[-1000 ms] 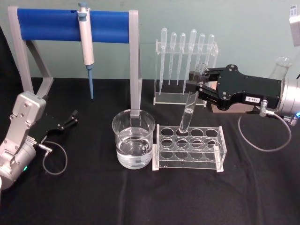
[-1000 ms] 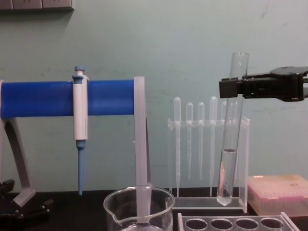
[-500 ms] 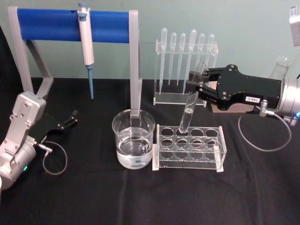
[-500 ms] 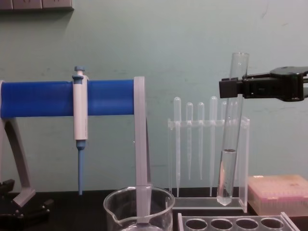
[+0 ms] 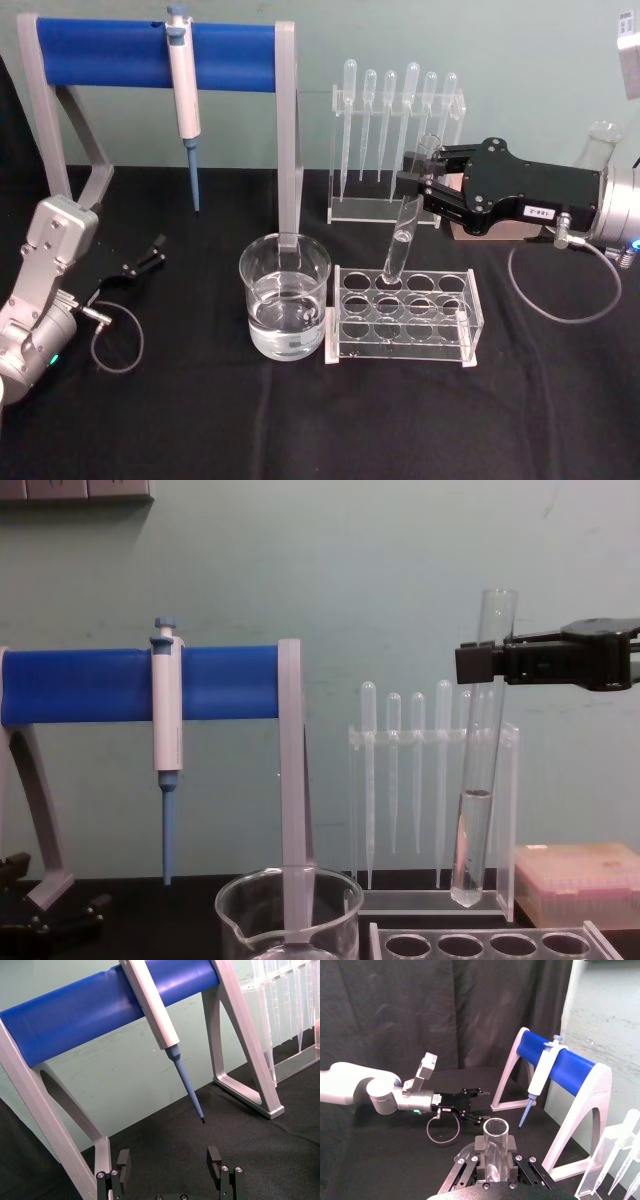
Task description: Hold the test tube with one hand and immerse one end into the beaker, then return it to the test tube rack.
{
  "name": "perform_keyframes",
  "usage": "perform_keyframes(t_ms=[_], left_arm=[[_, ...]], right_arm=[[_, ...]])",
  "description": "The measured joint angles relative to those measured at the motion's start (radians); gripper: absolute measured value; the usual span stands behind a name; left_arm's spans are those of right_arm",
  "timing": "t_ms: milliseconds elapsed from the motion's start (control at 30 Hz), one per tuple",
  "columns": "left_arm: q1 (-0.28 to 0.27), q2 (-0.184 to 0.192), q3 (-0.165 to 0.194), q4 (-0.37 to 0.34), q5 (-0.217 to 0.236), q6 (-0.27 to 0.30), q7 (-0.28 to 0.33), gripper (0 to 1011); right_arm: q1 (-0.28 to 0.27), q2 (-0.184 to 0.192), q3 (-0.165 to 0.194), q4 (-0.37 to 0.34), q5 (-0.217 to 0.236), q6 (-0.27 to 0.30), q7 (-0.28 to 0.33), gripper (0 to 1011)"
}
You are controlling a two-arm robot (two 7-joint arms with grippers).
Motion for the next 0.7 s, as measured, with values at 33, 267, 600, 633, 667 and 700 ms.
perform_keyframes(t_ms=[33, 267, 600, 633, 667, 700], left_arm=[[0.000, 0.000, 0.000, 0.000, 0.000, 0.000, 0.000, 1000], [0.000, 0.000, 0.000, 0.000, 0.000, 0.000, 0.000, 1000], [0.000, 0.000, 0.000, 0.000, 0.000, 0.000, 0.000, 1000], [0.000, 0.000, 0.000, 0.000, 0.000, 0.000, 0.000, 1000], [0.000, 0.000, 0.000, 0.000, 0.000, 0.000, 0.000, 1000], [0.000, 0.000, 0.000, 0.000, 0.000, 0.000, 0.000, 1000]], right_arm=[[0.000, 0.000, 0.000, 0.000, 0.000, 0.000, 0.000, 237], [0.000, 0.000, 0.000, 0.000, 0.000, 0.000, 0.000, 237], [0.000, 0.000, 0.000, 0.000, 0.000, 0.000, 0.000, 237], [0.000, 0.000, 0.000, 0.000, 0.000, 0.000, 0.000, 237], [0.000, 0.000, 0.000, 0.000, 0.000, 0.000, 0.000, 237], [0.000, 0.000, 0.000, 0.000, 0.000, 0.000, 0.000, 237]])
